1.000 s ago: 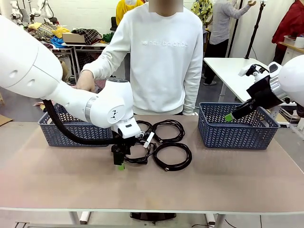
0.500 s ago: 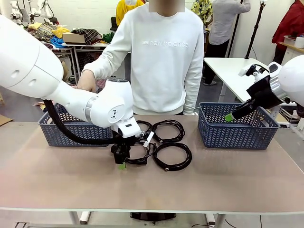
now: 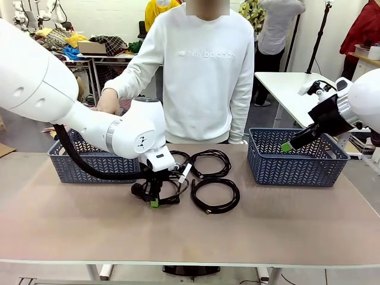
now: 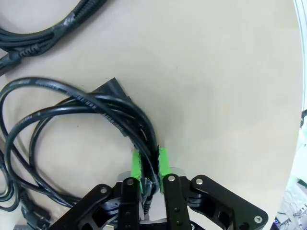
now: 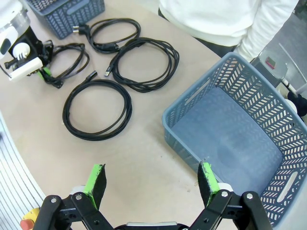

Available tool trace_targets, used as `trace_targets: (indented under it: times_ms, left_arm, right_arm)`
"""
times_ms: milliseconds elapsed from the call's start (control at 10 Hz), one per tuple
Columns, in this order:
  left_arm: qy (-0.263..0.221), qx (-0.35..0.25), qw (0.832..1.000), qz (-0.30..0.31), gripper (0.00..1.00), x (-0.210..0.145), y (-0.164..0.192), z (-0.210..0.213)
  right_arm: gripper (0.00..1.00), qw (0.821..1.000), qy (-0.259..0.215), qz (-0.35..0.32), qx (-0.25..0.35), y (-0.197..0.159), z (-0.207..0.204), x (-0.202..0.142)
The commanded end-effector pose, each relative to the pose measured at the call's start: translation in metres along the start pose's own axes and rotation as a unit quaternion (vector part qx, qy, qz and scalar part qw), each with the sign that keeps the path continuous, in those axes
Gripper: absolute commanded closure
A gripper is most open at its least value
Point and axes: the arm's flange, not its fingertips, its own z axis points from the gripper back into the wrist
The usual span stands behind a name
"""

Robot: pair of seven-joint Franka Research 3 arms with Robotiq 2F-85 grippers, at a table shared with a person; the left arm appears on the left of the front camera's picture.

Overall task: Organize the cables according to human instructions.
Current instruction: Pick up a bundle of cables and place it in the basket indicated by the human.

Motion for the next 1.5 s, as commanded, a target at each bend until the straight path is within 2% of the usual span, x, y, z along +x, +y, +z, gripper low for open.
trace_targets:
  times_ms: [0,300,600,900,1200,1400]
  left_arm:
    - [0.001,0.005,1.0,-0.007,1.0,-0.003,0.004,-0.003]
    - [0.007,0.014,1.0,-0.022,1.0,0.004,0.003,0.015]
    - [0.018,0.057,0.998,-0.023,1.0,0.021,0.003,0.075]
    - [0.049,0.077,0.995,-0.039,1.0,0.024,0.018,0.136]
    - [0.064,0.084,0.994,-0.021,1.0,-0.01,0.039,0.173]
    - [0.072,0.097,0.992,0.028,1.0,-0.054,0.047,0.188]
  right_arm:
    - [0.0,1.0,-0.006,-0.004,0.005,-0.001,0.0,0.0]
    - [0.0,1.0,-0.006,-0.004,0.005,-0.001,0.0,0.0]
    - [0.0,1.0,-0.006,-0.004,0.005,-0.001,0.0,0.0]
    - [0.0,1.0,-0.006,-0.004,0.005,-0.001,0.0,0.0]
    - [0.0,1.0,-0.006,-0.004,0.005,-0.001,0.0,0.0]
    - [0.0,1.0,-0.006,-0.004,0.005,-0.001,0.0,0.0]
